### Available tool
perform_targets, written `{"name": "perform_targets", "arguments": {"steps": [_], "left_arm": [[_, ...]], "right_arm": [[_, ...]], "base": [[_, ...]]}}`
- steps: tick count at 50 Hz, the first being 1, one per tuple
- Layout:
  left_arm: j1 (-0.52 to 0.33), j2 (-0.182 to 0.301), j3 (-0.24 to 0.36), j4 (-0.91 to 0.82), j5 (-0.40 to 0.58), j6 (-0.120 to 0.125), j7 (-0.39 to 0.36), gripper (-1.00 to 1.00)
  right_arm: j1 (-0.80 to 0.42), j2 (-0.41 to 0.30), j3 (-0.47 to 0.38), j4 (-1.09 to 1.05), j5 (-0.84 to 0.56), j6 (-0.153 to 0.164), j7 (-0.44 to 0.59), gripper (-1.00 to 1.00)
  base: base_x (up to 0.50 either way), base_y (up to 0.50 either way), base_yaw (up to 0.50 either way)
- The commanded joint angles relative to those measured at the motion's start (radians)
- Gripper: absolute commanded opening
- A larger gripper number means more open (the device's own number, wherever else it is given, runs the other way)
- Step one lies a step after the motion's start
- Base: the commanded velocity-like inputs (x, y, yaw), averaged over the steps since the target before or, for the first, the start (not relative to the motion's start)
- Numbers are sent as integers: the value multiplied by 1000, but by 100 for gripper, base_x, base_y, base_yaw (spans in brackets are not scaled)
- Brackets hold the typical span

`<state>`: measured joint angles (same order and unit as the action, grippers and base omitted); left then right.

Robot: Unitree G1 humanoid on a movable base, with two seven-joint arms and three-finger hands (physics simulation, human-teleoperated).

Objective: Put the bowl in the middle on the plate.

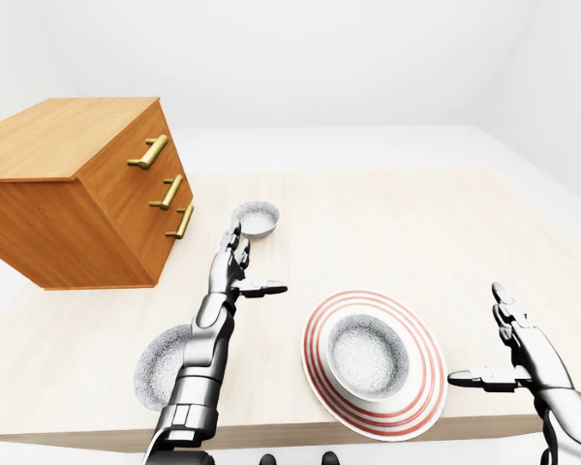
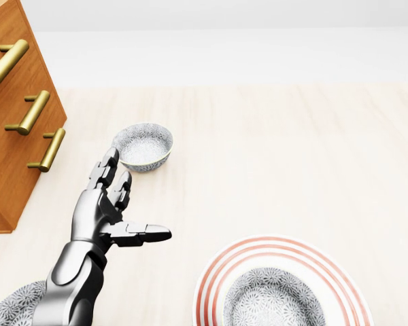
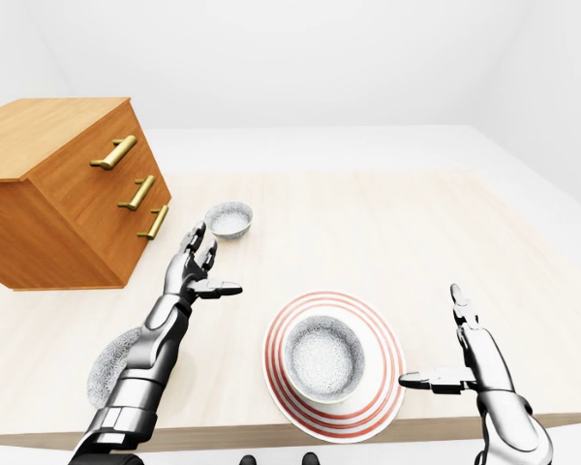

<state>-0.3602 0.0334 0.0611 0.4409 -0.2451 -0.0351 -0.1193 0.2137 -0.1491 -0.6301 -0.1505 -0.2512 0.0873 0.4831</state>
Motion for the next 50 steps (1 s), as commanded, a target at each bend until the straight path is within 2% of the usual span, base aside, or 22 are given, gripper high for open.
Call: {"name": "perform_targets", "arguments": {"steps": [1,6,9,14,18,20,23,24,26,27,31,32,35,38,40,41,43,44,45,47,49,50], "left_arm": [[-2,0,1,20,16,-27,-1,100],[9,1,1,-32,10,6,12,100],[7,1,0,-18,15,-7,10,100],[6,1,-1,-19,19,-5,11,100],[3,1,1,2,19,-27,4,100],[3,3,3,-6,15,-23,3,100],[-18,14,21,30,10,-49,14,100],[-25,18,28,32,-2,-43,17,100],[-45,39,53,10,-33,-6,52,100],[-41,55,55,-46,-39,39,64,100],[-59,86,84,-37,-62,38,73,100],[-57,92,85,-48,-65,45,78,100],[-60,101,91,-36,-71,35,84,100],[-60,111,95,-77,-76,64,103,100],[-71,120,101,-65,-73,53,104,100],[-79,135,116,-101,-89,92,119,100],[-87,151,134,-102,-93,96,142,100],[-90,160,141,-99,-89,94,164,100],[-103,172,169,-60,-93,75,206,100],[-131,192,182,48,-103,7,221,100],[-135,204,181,65,-117,1,245,100],[-138,207,177,88,-120,-18,240,100]], "right_arm": [[1,0,1,-2,-7,0,-2,100],[0,1,-1,-5,-4,0,0,100],[-1,1,0,0,-4,0,-3,100],[-4,-1,3,4,-5,0,-7,100],[0,0,1,-15,-3,0,0,100],[0,2,-2,-17,-1,0,2,100],[-2,2,-3,-15,-2,0,-1,100],[-4,1,-5,-16,1,0,-2,100],[-17,1,-27,-36,44,0,0,100],[-33,-10,-47,-47,79,0,3,100],[-66,-55,-116,-37,160,0,-8,100],[-67,-61,-121,-28,173,0,-15,100],[-56,-61,-106,-38,171,0,-23,100],[-57,-61,-97,-23,163,0,-31,100],[-61,-66,-102,-16,172,0,-34,100],[-72,-71,-120,-25,201,0,-37,100],[-87,-88,-140,-18,229,0,-51,100],[-95,-98,-151,-10,245,0,-61,100],[-112,-115,-182,3,288,0,-76,100],[-129,-141,-202,36,338,0,-109,100],[-135,-158,-221,27,388,0,-140,100],[-144,-169,-233,44,408,0,-161,100]], "base": [[0,0,0],[0,0,0],[0,0,0],[0,0,0],[0,0,0],[0,0,0],[0,0,0],[0,0,0],[0,0,0],[0,0,0],[0,0,0],[0,0,0],[0,0,0],[0,0,0],[0,0,0],[0,0,0],[0,0,0],[0,0,0],[0,0,0],[0,0,0],[0,0,0],[0,0,0]]}}
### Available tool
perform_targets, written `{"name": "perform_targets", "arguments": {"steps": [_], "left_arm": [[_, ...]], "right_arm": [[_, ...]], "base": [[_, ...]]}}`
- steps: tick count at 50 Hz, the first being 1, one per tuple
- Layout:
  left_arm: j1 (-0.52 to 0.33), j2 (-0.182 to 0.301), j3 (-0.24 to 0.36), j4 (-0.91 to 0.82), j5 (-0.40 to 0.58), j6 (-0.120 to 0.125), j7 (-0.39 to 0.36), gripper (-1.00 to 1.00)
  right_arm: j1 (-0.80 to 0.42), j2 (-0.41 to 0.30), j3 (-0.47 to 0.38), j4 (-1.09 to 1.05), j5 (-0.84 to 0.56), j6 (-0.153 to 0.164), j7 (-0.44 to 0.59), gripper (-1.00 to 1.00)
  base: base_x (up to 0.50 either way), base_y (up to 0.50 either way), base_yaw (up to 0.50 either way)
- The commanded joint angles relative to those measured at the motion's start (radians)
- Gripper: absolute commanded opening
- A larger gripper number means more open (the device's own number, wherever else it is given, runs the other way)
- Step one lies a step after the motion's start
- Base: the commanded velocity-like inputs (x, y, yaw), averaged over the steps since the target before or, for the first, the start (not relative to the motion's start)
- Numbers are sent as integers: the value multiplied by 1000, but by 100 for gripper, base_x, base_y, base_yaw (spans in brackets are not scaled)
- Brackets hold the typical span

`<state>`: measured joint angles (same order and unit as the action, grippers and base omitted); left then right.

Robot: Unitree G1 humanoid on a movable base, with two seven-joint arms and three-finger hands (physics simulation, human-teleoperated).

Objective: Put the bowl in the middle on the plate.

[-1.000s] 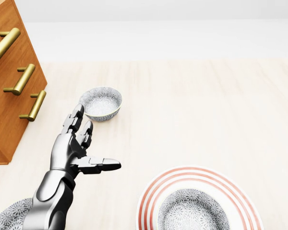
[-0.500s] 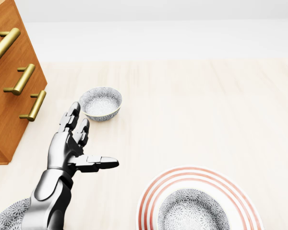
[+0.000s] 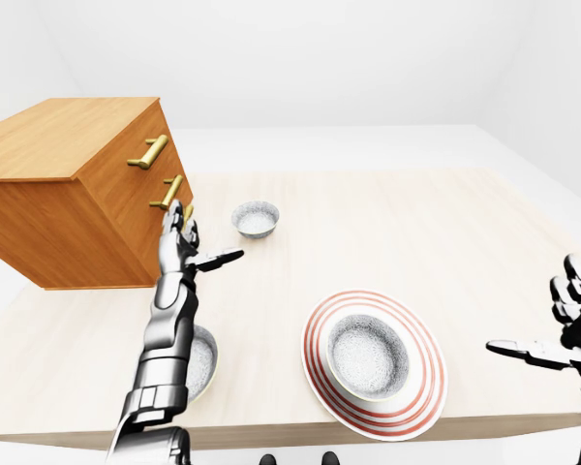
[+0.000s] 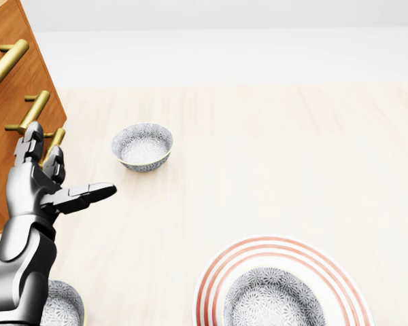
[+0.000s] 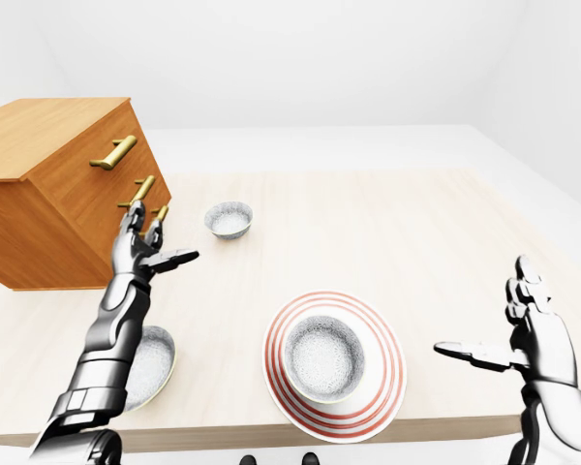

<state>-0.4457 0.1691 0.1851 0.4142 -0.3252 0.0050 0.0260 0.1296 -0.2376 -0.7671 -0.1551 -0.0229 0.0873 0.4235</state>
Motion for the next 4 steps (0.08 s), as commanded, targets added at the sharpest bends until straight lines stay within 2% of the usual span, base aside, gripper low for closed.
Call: {"name": "perform_targets", "arguments": {"steps": [1,4], "left_arm": [[-54,72,49,127,-41,-71,95,100],[-58,74,43,142,-46,-89,96,100]], "right_arm": [[-65,-91,-113,33,213,0,-120,100],[-77,-119,-146,50,285,0,-162,100]], "base": [[0,0,0],[0,0,0]]}}
